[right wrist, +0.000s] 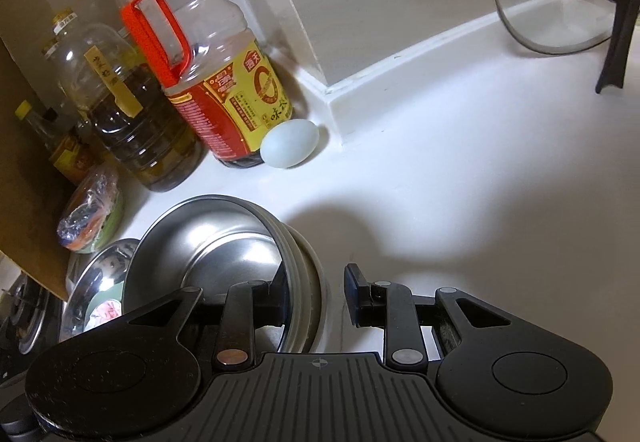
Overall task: Organize plates and bowls
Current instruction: 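Lift the bowl stack with both grippers and carry it toward the steel basin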
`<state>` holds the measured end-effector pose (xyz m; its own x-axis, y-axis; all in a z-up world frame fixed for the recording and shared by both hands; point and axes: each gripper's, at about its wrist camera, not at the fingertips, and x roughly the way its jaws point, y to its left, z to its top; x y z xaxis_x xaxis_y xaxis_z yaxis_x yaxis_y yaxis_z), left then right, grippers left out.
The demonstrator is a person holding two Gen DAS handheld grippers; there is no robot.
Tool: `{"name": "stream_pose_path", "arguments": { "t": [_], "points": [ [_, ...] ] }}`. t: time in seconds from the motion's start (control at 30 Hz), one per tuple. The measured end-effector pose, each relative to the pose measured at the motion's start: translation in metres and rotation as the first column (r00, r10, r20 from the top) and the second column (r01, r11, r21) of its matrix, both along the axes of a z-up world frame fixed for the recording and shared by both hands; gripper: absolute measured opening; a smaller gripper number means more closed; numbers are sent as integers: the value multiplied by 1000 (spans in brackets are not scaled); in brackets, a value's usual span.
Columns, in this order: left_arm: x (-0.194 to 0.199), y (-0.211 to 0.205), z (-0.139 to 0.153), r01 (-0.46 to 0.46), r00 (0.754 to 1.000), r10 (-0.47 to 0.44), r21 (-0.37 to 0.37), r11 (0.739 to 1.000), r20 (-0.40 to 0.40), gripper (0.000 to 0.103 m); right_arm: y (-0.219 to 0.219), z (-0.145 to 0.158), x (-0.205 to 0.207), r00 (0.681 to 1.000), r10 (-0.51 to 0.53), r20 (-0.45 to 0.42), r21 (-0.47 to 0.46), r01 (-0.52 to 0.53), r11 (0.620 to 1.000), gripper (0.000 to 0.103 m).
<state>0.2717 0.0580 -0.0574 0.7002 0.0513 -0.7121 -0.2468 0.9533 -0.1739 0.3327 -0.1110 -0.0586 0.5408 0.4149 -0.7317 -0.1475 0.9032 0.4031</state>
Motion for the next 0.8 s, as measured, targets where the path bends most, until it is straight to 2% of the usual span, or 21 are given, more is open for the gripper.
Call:
{"name": "stream_pose_path", "arguments": {
  "t": [0.13,0.2,0.23,0.3,0.37,0.8],
  "points": [
    [-1,4,-1,1,1000,-1,-27,1000,5,36,0,0,-3,1000,-20,4,3,20,1000,27],
    [-2,4,-1,11,1000,-11,-36,999,14,32,1,0,-5,1000,-23,10,8,23,1000,27],
    [-2,5,-2,19,1000,-18,-55,998,19,27,1,-1,-6,1000,-24,12,12,24,1000,27],
    [-3,7,-2,20,1000,-18,-86,996,25,26,-3,-2,-5,1000,-18,4,40,17,999,24],
    [-4,4,-3,27,999,-25,-72,997,30,26,-7,-4,-3,1000,-10,-11,75,11,997,24],
    [-3,2,-2,31,999,-28,-65,997,34,26,-10,-5,-5,1000,-8,0,100,8,995,24]
  ]
}}
